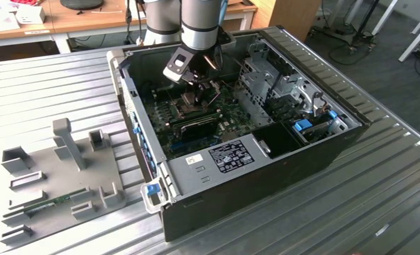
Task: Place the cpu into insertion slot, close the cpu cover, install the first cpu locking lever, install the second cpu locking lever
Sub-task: 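Place the cpu into insertion slot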
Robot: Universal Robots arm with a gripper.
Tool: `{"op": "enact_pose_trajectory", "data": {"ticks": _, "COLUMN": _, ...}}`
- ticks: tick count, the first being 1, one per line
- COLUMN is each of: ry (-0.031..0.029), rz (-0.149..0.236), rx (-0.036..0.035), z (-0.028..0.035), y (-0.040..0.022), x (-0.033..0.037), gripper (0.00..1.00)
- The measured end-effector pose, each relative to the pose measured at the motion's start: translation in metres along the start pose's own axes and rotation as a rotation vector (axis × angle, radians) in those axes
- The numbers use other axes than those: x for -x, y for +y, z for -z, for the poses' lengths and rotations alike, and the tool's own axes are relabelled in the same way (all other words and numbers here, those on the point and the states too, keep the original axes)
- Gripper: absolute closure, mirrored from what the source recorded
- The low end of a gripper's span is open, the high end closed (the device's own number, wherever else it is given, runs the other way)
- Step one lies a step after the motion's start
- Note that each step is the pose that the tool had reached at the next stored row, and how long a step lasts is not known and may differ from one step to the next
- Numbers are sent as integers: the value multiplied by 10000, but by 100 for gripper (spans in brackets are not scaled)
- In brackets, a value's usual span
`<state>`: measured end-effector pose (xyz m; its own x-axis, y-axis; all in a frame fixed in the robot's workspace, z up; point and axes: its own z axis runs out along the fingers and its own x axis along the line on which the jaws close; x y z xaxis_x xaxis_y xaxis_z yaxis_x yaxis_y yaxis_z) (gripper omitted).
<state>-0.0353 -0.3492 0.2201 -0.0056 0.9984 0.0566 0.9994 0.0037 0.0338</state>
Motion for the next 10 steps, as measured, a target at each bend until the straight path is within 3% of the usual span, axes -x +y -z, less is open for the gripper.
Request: {"op": "enact_pose_trajectory", "data": {"ticks": 10, "ry": 1, "rz": 0, "rx": 4, "z": 1, "y": -21, "x": 14, "gripper": 46}}
